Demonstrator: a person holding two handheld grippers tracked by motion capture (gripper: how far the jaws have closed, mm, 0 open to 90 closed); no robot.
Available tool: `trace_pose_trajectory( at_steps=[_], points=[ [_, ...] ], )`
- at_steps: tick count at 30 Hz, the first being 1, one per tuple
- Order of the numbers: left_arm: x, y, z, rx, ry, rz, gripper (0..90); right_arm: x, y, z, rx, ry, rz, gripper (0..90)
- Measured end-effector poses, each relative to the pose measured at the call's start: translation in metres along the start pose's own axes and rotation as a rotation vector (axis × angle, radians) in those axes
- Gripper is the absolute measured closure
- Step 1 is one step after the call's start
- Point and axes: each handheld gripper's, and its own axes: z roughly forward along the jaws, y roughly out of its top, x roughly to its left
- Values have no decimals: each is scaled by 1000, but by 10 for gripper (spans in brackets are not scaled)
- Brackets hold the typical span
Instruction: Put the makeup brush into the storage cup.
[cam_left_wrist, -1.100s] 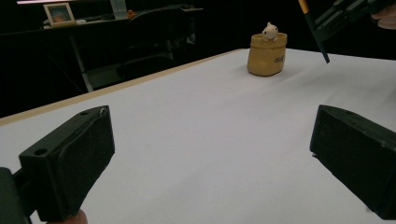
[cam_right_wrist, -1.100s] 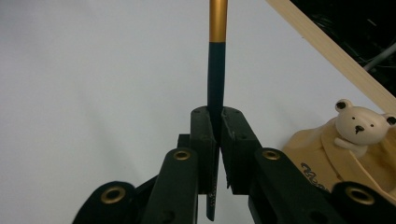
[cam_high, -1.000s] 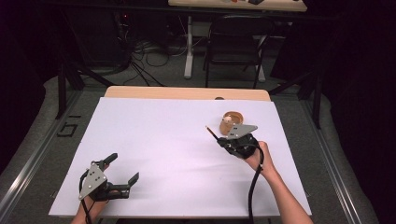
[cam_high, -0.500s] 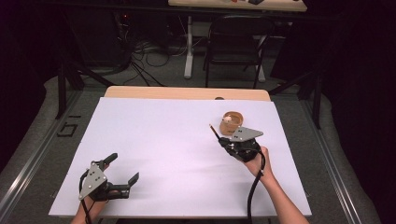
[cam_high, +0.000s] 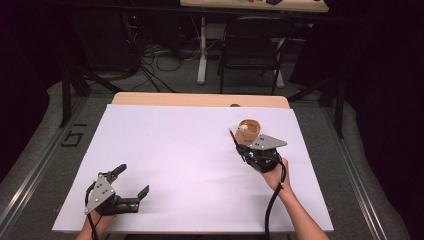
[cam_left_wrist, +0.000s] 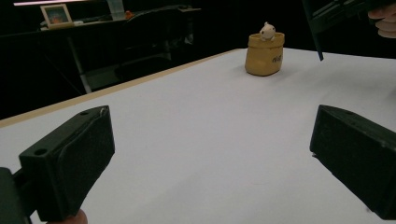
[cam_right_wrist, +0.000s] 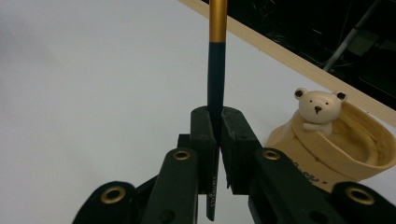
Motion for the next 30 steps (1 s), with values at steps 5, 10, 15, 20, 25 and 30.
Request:
trace_pose_trajectory(
  at_steps=[5, 10, 15, 20, 25, 30],
  points=[
    [0, 0, 0, -1, -1, 0, 0, -1, -2, 0, -6, -18, 17, 839],
    [0, 0, 0, -2, -2, -1, 1, -2, -4, -1, -15, -37, 29, 839],
    [0, 0, 0, -2, -1, -2, 1, -3, -5, -3, -31, -60, 47, 839],
    [0, 0, 0, -4, -1, -3, 1, -6, -6, -6, -42, -81, 58, 839],
    [0, 0, 0, -4, -1, -2, 1, -8, -6, -8, -53, -96, 70, 839],
    [0, 0, 0, -3, -2, -1, 1, -13, -7, -12, -72, -118, 83, 840]
  ],
)
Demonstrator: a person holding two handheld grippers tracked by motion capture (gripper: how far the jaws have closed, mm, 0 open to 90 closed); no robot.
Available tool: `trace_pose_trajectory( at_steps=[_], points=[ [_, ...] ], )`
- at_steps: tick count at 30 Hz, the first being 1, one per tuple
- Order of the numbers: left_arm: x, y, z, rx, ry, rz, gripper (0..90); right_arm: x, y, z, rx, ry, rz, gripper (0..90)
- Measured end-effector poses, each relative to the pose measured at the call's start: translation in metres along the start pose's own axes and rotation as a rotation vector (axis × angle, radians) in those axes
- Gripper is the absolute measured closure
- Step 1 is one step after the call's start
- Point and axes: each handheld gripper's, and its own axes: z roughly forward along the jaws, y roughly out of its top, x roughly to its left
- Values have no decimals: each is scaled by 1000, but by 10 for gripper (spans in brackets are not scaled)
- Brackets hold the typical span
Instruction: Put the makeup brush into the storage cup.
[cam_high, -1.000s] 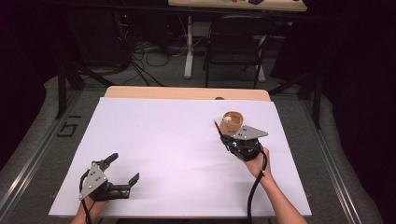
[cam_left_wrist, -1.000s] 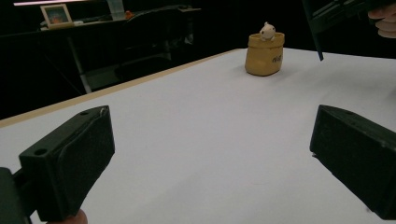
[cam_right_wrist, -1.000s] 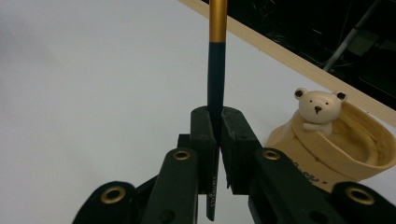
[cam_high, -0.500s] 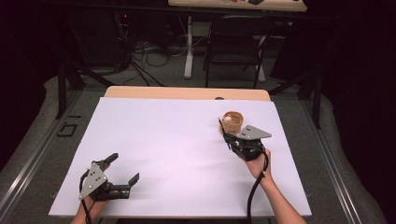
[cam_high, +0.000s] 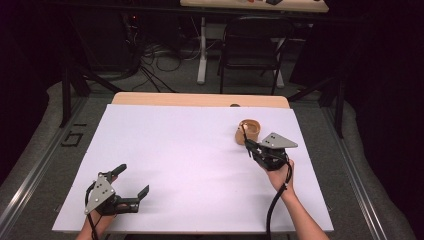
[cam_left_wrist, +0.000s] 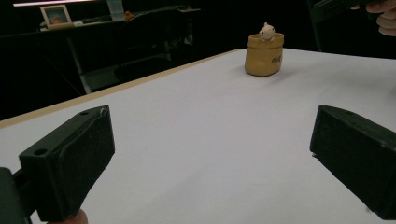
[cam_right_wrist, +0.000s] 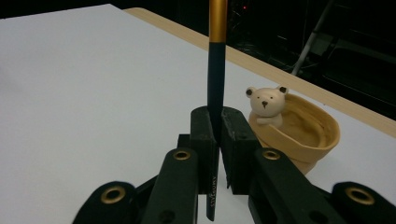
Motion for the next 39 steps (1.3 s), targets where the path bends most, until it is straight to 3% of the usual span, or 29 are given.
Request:
trace_pose_trajectory(
  at_steps=[26, 39],
  points=[
    [-1, 0, 0, 1, 0, 1, 1, -22, 1, -14, -54, -99, 49, 840],
    [0, 0, 1, 3, -3, 6, 1, -31, 4, -13, -73, -124, 69, 839]
  ],
)
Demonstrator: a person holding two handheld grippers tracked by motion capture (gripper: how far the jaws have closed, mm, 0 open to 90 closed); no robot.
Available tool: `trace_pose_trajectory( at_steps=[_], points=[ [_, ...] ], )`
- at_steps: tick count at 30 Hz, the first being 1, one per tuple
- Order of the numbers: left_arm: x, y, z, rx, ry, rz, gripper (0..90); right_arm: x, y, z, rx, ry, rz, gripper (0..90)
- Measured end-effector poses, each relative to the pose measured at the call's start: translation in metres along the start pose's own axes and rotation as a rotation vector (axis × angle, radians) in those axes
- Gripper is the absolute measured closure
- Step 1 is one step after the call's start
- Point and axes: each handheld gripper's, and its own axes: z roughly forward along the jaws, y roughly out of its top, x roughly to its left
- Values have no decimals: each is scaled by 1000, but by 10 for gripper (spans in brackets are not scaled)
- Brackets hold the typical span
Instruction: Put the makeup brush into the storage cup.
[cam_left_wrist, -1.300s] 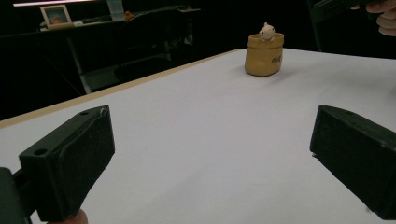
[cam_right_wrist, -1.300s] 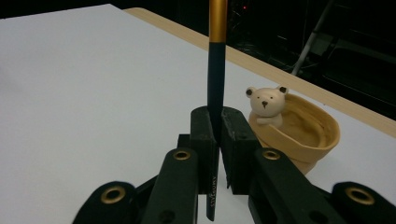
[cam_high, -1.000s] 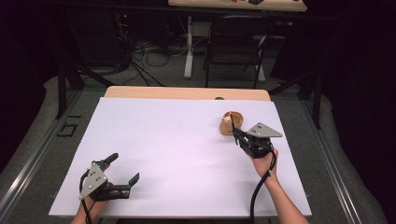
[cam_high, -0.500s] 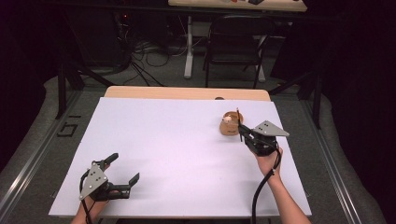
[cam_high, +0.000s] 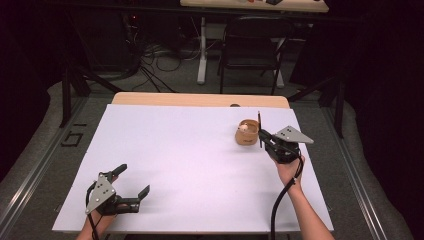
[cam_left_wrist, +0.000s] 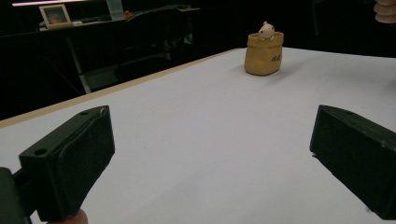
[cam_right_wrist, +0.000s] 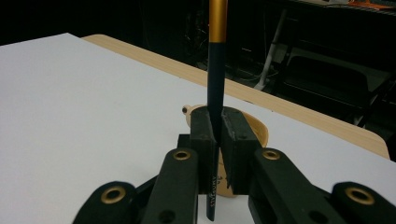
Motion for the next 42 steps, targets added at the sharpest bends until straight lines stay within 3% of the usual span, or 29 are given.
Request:
trace_pose_trajectory(
  at_steps=[22, 42],
  points=[
    [0, 0, -1, -1, 11, -4, 1, -3, 11, 16, 45, -1, -25, 840],
    [0, 0, 0, -2, 8, -5, 0, -17, 30, 23, 52, -28, -35, 840]
  ],
)
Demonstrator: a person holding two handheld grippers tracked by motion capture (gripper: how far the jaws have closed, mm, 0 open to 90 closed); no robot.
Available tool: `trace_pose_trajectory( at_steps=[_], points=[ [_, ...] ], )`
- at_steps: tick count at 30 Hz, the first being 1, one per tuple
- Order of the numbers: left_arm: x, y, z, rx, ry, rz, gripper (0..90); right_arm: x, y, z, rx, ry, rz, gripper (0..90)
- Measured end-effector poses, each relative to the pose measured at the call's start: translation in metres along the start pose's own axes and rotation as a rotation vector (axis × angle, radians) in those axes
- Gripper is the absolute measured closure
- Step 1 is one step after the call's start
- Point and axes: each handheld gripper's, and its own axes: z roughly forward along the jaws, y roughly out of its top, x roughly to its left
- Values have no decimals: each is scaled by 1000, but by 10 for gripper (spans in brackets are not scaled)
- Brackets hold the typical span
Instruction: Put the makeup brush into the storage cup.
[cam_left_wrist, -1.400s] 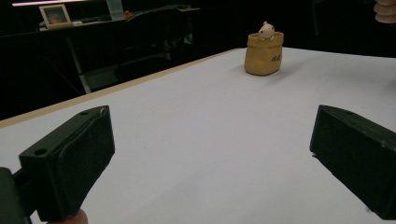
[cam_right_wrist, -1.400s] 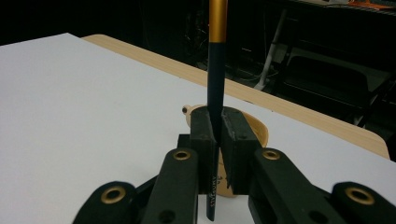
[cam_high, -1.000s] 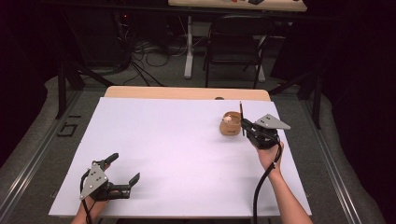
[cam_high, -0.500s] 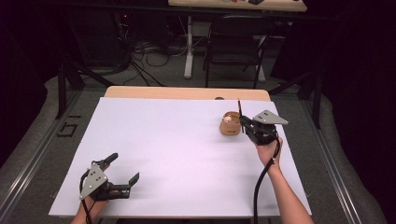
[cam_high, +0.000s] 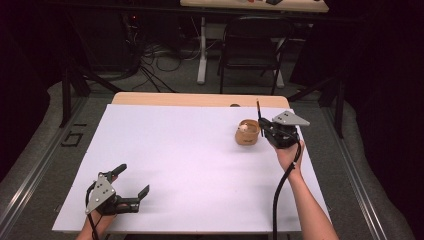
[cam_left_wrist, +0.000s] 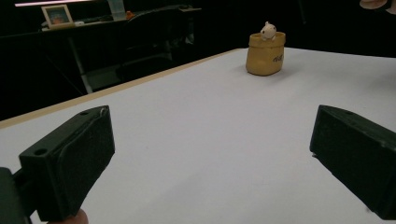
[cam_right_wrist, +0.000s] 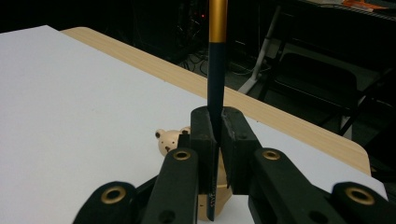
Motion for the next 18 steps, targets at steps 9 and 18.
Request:
trace_pose_trajectory(
  at_steps=[9, 18],
  points=[
    [0, 0, 0, -2, 1, -2, 1, -7, 10, 6, -7, -23, 12, 840],
    [0, 0, 0, 0, -1, 1, 1, -8, 24, 14, -9, -35, -7, 839]
  ],
)
